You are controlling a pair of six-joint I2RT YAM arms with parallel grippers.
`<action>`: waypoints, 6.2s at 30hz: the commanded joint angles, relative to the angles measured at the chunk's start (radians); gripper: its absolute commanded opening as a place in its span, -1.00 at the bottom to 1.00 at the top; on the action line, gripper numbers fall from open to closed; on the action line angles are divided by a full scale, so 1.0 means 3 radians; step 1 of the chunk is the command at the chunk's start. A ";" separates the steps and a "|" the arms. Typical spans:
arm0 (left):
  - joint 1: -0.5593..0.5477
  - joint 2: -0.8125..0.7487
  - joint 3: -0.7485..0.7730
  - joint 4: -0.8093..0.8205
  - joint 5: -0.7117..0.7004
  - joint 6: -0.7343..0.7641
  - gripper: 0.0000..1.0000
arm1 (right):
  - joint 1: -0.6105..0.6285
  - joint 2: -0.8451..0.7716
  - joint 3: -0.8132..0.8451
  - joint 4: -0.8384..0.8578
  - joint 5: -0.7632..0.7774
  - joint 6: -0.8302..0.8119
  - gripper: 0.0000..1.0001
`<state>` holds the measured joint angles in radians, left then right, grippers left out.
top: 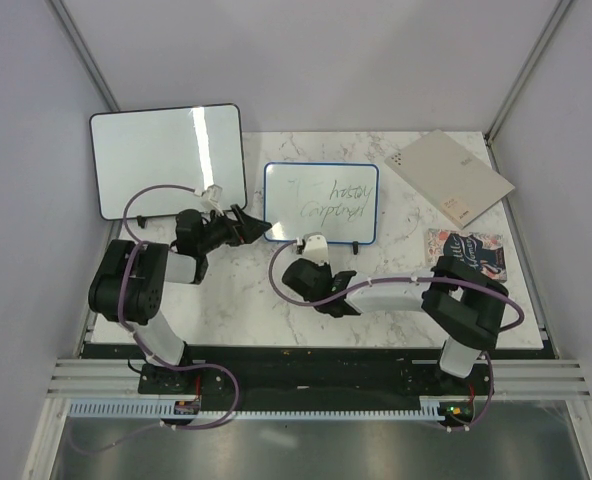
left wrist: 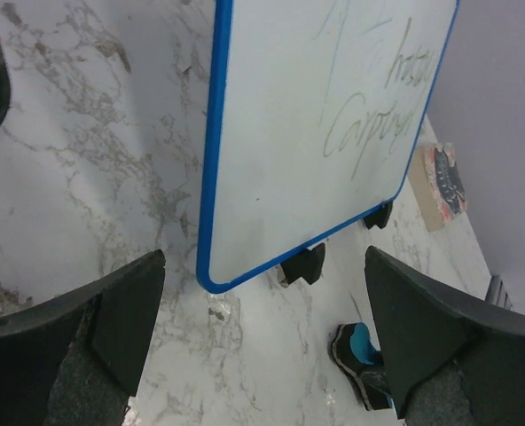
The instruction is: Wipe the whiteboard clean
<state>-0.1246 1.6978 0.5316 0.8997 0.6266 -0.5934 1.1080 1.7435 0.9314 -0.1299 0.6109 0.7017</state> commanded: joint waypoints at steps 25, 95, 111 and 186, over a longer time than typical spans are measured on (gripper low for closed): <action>0.0052 0.1550 0.0953 0.2544 0.0821 -0.0855 0.78 | -0.1361 -0.1180 -0.0032 0.0351 -0.0778 -0.0964 -1.00; 0.0032 0.1960 0.2145 0.2539 0.1715 -0.1254 -0.97 | -0.1714 -0.0499 -0.0170 0.1486 -0.0375 -0.1429 -1.00; 0.0016 0.1479 0.1869 0.2037 0.1828 -0.0808 -0.96 | -0.1730 -0.0157 -0.0374 0.2161 -0.0236 -0.1690 -1.00; -0.0071 0.1648 0.2073 0.2068 0.1910 -0.1238 -0.96 | -0.1935 0.0303 -0.0390 0.1568 -0.0379 -0.0876 -1.00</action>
<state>-0.1287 2.1872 1.1286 1.2671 1.0813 -0.9791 0.5488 1.7458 0.8322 0.5251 0.5671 0.4370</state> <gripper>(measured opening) 0.163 0.033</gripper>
